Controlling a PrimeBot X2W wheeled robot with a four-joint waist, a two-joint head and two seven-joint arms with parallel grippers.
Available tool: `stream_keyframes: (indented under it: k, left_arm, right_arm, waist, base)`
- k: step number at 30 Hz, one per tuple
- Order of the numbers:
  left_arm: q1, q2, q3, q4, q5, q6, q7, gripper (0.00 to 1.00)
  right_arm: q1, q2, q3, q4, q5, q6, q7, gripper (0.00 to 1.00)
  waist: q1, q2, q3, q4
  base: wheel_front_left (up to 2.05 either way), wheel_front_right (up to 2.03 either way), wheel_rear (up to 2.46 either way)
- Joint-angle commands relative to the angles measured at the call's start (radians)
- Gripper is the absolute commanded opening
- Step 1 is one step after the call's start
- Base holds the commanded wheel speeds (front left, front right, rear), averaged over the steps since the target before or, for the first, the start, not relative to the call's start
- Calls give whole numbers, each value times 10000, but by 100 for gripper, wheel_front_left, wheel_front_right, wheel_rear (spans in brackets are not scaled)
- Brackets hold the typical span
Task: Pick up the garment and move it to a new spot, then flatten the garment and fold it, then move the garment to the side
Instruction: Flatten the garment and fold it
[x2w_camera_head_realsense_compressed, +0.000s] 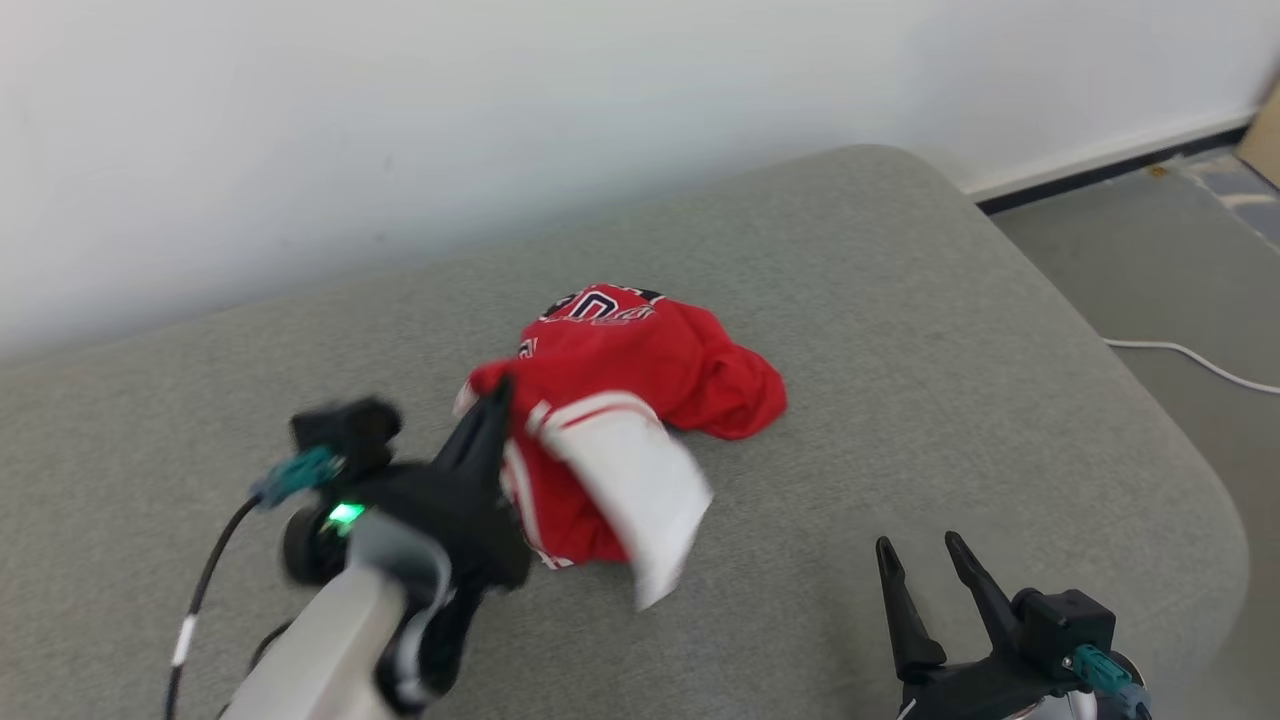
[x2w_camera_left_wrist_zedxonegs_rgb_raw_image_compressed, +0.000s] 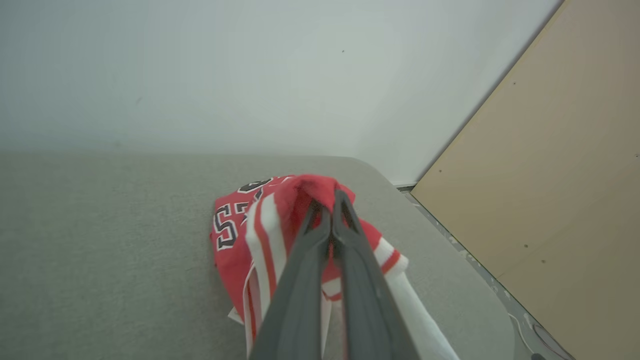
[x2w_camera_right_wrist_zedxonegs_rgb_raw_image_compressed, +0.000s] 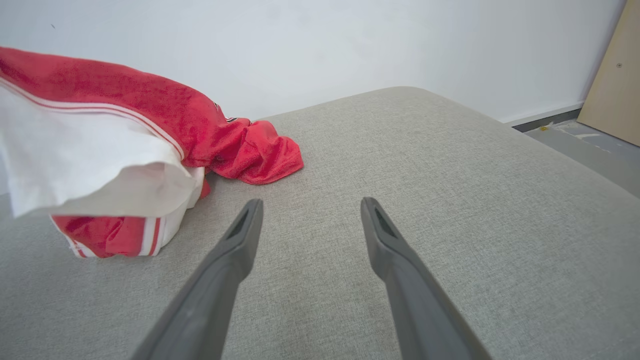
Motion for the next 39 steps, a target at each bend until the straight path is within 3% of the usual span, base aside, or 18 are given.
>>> stream_keyframes:
  k: [1,6,11,17,22,39]
  left_arm:
    - [550,450,93,-188,-71,164,106,0]
    - [1810,2222,82,-395,520,962,677,0]
    - [2034,2924,9,-114,785,1403,1067,0]
    - [2001,3201,151,529,759,1540,1088,0]
    - [2161,3159,464,357,498,1960,1060,0]
    - [4372,3861,659,-3492,383,3359,1196,0]
  right_arm:
    - [83,-8,-7,-51,-58,-22,28,100]
    - [144,-13,116,-167,31,-23,149,100]
    - [94,-11,191,-212,40,-23,222,100]
    - [23,-11,252,-267,-83,-22,296,100]
    - [194,-8,58,-385,-244,-22,366,100]
    - [548,-10,-49,-779,-203,-23,604,100]
  waist:
    - [0,-1,-112,567]
    - [0,-1,-145,1125]
    - [0,-1,-112,1242]
    - [0,-1,-53,1107]
    - [0,-1,-69,1038]
    - [0,-1,-439,1990]
  base:
    - [0,0,0]
    - [0,0,0]
    - [0,0,0]
    - [0,0,0]
    - [0,0,0]
    - [0,0,0]
